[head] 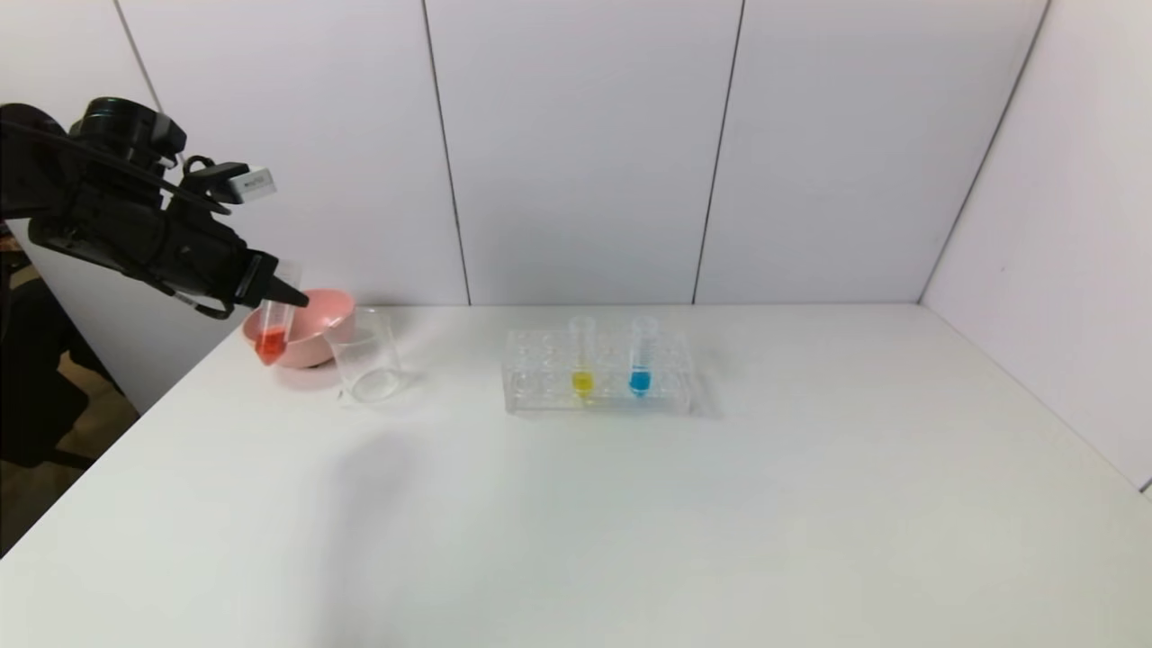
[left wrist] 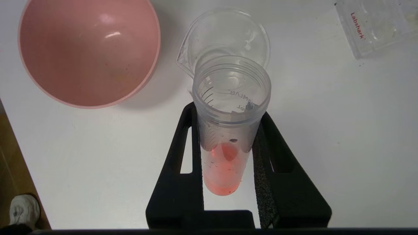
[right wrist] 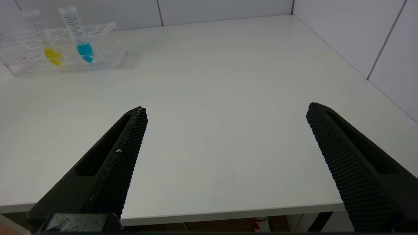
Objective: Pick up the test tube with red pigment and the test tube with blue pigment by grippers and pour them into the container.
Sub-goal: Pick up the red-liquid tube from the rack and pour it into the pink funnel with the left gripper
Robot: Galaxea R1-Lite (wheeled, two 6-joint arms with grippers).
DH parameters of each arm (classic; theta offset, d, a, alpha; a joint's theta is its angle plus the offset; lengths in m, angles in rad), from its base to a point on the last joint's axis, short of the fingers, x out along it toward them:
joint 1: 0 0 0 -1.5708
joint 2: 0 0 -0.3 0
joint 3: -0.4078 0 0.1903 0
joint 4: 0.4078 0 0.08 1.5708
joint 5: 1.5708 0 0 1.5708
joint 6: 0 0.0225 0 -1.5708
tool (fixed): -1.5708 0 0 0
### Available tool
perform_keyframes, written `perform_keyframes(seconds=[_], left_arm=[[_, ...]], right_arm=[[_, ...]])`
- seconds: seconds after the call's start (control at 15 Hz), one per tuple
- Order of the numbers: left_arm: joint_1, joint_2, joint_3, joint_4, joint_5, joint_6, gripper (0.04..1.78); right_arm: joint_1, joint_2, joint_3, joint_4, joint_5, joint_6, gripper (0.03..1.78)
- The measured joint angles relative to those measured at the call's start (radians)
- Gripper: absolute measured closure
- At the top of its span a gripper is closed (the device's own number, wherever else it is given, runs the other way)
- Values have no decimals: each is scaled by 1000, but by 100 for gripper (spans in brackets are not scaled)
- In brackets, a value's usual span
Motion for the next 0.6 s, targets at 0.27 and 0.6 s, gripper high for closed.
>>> perform_keyframes(seconds=[0.27, 0.6], left_arm=[[-11, 92, -107, 94, 150, 94, 137], [-35, 129, -120, 6, 263, 196, 137]], right_arm=[[0, 0, 0, 0, 0, 0, 4], [0, 0, 0, 0, 0, 0, 4]])
